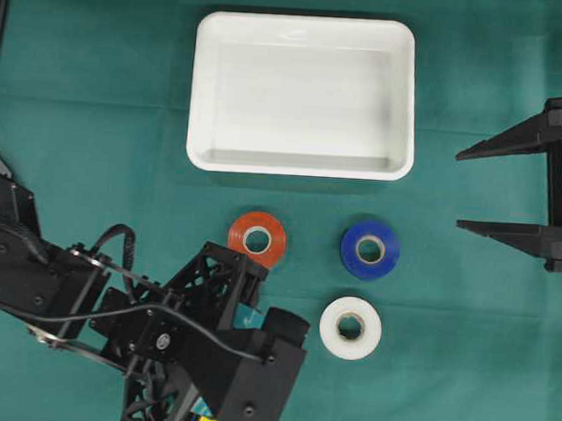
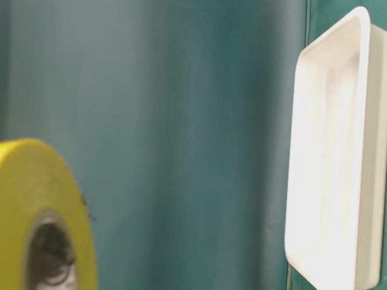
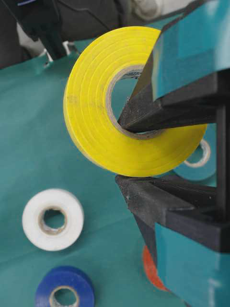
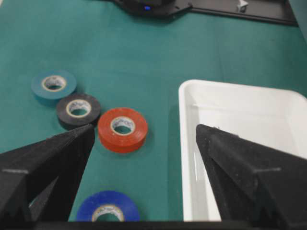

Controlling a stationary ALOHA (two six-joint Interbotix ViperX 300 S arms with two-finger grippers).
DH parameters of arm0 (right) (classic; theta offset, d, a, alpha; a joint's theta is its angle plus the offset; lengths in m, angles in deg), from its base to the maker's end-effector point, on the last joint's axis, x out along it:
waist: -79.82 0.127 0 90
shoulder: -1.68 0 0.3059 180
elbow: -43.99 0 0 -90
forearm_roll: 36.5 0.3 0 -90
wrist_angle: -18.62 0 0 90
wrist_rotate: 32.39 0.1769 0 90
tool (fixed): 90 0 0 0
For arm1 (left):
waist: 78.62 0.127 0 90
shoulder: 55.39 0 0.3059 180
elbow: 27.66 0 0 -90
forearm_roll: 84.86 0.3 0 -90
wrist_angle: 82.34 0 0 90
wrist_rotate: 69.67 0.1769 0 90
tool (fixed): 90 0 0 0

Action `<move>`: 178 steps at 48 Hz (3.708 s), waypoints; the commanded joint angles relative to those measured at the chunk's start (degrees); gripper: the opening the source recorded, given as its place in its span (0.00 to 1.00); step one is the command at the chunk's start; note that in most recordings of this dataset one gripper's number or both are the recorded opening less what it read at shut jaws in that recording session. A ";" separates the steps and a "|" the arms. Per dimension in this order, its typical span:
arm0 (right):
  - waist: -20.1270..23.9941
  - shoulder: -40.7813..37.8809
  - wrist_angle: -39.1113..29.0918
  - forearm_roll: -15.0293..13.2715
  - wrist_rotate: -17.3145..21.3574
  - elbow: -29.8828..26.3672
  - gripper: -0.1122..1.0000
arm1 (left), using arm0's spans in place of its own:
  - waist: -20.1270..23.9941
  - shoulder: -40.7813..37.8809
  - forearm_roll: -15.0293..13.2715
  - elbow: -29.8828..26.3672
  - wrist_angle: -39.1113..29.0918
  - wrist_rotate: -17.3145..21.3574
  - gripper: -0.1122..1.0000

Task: Pick up the tape from a random location and place it into the white case.
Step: 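Close the left gripper on the yellow tape roll and lift it, then carry the yellow tape with the left gripper over the white tray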

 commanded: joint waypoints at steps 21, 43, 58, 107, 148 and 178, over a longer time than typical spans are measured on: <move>0.00 -0.53 0.18 0.00 0.00 -1.49 0.91 | 0.09 1.93 0.18 -1.32 0.26 0.09 0.31; 0.00 -0.53 -0.88 0.00 -0.26 -1.49 0.91 | 0.26 2.02 0.18 -1.23 0.26 0.00 0.31; 0.00 -0.53 -0.88 -0.09 -0.26 -1.58 0.91 | 0.35 2.02 0.18 -1.14 0.26 0.00 0.31; 0.00 -0.62 -1.67 -0.44 -0.35 -1.58 0.91 | 31.20 12.83 0.18 13.45 1.23 0.35 0.31; -0.09 -0.62 -2.90 -0.62 -0.44 -1.58 0.91 | 45.09 12.57 -0.09 15.73 6.59 0.53 0.31; 0.00 -0.70 -2.99 -0.62 -0.44 -1.58 0.91 | 44.21 -1.58 -0.09 0.35 7.56 0.88 0.31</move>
